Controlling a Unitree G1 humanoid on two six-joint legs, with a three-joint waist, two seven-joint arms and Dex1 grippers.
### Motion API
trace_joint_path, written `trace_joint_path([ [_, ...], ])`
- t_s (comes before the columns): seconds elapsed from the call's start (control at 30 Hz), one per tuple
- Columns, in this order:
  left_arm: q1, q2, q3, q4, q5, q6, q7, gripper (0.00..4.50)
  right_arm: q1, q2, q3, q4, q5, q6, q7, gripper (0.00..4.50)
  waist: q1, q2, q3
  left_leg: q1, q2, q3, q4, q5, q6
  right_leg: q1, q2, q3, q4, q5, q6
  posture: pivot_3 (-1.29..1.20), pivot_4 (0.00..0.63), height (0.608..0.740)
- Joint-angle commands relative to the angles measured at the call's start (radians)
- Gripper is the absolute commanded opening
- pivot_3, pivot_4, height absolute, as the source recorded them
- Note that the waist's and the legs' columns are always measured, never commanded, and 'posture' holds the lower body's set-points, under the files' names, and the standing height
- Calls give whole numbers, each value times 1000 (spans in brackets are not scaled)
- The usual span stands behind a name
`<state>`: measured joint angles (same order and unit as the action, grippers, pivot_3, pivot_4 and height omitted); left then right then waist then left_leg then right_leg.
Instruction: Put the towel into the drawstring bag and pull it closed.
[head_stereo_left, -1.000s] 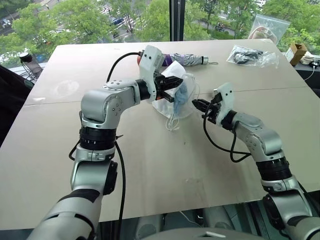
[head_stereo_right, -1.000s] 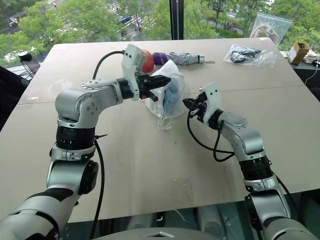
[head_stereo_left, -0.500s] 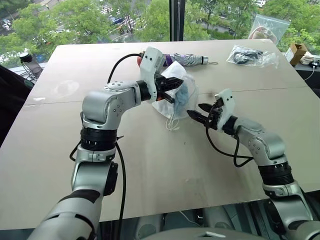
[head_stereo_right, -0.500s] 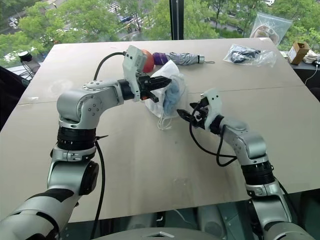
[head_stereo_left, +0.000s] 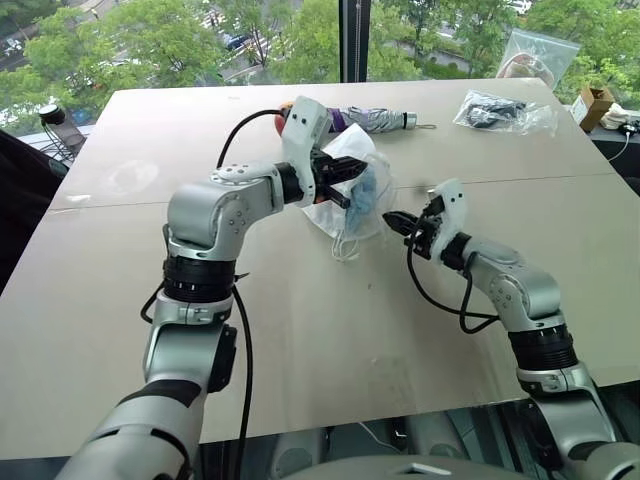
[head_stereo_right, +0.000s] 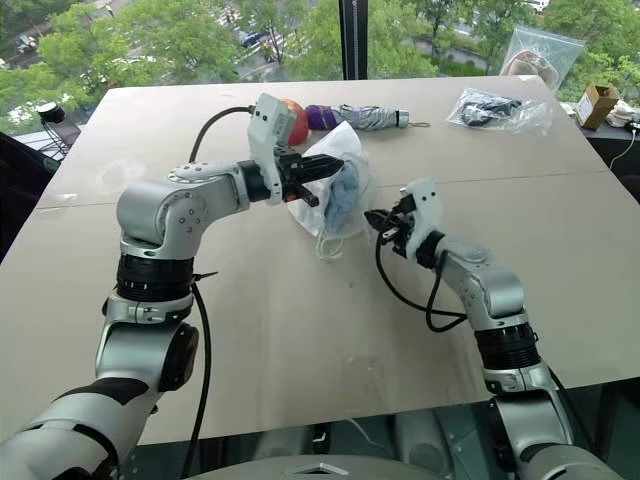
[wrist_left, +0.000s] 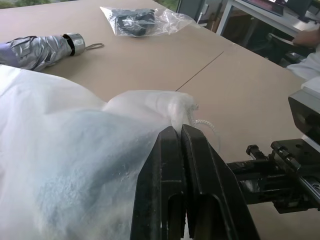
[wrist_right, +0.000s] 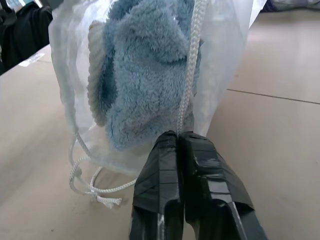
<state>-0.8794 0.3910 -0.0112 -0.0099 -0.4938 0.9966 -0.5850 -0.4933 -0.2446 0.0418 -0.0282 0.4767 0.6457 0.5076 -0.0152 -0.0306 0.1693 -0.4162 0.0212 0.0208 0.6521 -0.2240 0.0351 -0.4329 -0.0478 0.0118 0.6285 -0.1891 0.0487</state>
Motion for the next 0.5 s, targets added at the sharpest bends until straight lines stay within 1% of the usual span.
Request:
trace_joint_path([
  [0.03,-1,-4,-4,-24,2,-17,-1,0,-15,42,-75,-47,85,12,-5,59,0,0,0,0,0,0,0,0,0,0,0,0,0,0,0,0,150,740],
  [0.1,3,-2,-4,-22,5,-20,-5,0,-20,84,-132,-79,197,68,-5,59,0,0,0,0,0,0,0,0,0,0,0,0,0,0,0,0,150,740],
  [0.17,8,-1,-5,-19,7,-24,-6,0,-27,127,-196,-110,343,139,-7,59,0,0,0,0,0,-1,0,0,0,0,0,0,1,0,0,0,150,740],
  [0.27,13,-2,-6,-21,9,-26,-5,0,-42,192,-282,-127,548,199,-44,59,0,0,0,0,1,-2,0,0,0,0,0,0,1,0,0,0,150,740],
  [0.4,21,-3,-8,-26,9,-26,-2,0,-72,269,-358,-121,747,202,-133,59,0,0,0,1,0,-2,0,0,0,0,0,0,2,0,0,0,150,740],
  [0.5,28,-4,-12,-30,9,-27,-2,0,-102,324,-389,-111,842,165,-208,59,-1,0,0,1,0,-2,0,0,0,0,0,0,2,0,0,0,150,740],
])
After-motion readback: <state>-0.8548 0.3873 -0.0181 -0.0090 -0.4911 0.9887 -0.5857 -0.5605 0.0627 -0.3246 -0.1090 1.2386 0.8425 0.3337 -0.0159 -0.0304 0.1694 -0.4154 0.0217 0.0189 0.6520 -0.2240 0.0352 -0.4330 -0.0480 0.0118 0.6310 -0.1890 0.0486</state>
